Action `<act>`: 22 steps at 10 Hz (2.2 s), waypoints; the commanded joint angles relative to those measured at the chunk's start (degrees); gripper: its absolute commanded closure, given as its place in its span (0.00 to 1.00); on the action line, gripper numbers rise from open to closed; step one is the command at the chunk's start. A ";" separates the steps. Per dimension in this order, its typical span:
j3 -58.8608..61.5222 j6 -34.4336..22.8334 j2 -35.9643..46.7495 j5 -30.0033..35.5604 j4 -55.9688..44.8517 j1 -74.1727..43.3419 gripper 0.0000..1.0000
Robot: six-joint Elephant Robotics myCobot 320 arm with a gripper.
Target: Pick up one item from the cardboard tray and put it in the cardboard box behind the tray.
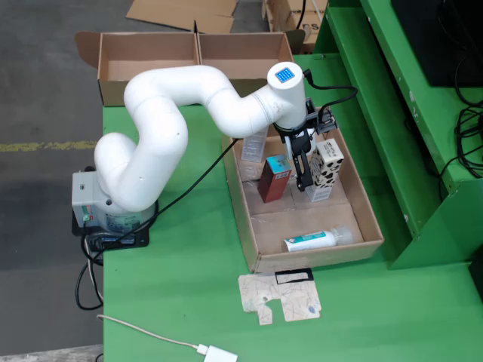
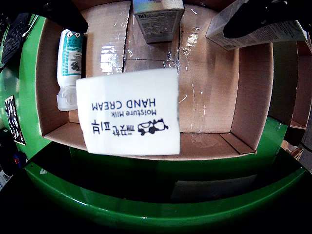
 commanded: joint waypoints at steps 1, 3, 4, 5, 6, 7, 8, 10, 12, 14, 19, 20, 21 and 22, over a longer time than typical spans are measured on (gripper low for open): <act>-0.39 0.34 2.16 -0.18 2.07 0.20 0.00; -1.29 0.39 1.80 -0.17 3.08 0.11 0.00; -1.29 0.39 1.80 -0.17 3.08 0.11 0.00; -1.26 0.15 0.72 0.36 3.87 -0.53 0.00; -1.26 0.15 0.72 0.36 3.87 -0.53 0.00; -2.64 0.03 0.53 0.63 5.54 -0.83 0.00; -2.64 0.03 0.53 0.63 5.54 -0.83 0.00; -3.06 0.02 0.28 0.73 6.10 -0.85 0.00; -2.37 -0.15 -1.34 1.10 6.50 -1.28 0.00; -2.22 -0.13 -1.77 1.20 6.74 -1.49 0.00; -3.72 -0.12 -2.39 1.60 7.89 -1.89 0.00; -3.72 -0.12 -2.39 1.60 7.89 -1.89 0.00; -3.83 -0.24 -1.51 1.65 7.71 -2.08 0.00; -3.83 -0.24 -1.51 1.65 7.71 -2.08 0.00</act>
